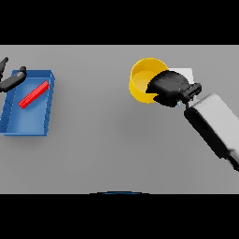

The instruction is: Pick up the red beaker and tilt it to pour out 1 green nut into yellow bowl. Pick up the yellow bowl and place it on the metallic measuring scale.

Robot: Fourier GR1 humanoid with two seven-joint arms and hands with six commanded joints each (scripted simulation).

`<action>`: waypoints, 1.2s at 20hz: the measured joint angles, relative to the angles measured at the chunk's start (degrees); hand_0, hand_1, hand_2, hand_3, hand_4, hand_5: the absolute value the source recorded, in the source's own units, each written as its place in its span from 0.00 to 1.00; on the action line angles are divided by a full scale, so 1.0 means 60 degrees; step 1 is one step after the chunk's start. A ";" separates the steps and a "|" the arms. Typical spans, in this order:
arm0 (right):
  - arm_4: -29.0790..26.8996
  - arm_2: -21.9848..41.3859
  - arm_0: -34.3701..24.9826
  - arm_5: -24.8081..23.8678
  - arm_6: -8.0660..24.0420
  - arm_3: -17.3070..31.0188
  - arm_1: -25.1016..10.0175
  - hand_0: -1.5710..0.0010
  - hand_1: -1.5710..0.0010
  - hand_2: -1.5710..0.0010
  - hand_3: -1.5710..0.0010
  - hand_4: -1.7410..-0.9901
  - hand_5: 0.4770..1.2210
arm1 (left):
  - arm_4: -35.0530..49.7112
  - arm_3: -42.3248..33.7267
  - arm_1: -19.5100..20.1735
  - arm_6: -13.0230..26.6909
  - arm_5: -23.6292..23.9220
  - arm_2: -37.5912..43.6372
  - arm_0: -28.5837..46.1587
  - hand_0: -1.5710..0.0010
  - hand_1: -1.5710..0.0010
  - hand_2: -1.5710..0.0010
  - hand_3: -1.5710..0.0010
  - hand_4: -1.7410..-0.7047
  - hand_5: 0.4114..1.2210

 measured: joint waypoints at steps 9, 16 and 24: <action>0.0363 -0.0672 -0.0678 -0.1532 -0.0178 0.2564 -0.0278 0.00 0.00 0.02 0.26 0.00 1.00 | 0.0114 -0.0558 -0.0078 0.0558 0.0145 0.0040 0.0258 1.00 1.00 1.00 1.00 0.85 0.43; 0.0595 -0.0963 -0.0821 -0.2426 -0.0738 0.4470 0.0035 0.00 0.00 0.10 0.16 0.00 1.00 | 0.0005 -0.0454 -0.0087 0.0966 0.0102 -0.0062 0.0070 1.00 1.00 1.00 1.00 0.85 0.48; 0.0749 -0.1174 -0.0852 -0.2667 -0.0870 0.5498 0.0288 0.00 0.00 0.12 0.10 0.00 1.00 | 0.0029 -0.0441 -0.0040 0.0807 0.0061 -0.0028 0.0194 1.00 1.00 1.00 1.00 0.87 0.47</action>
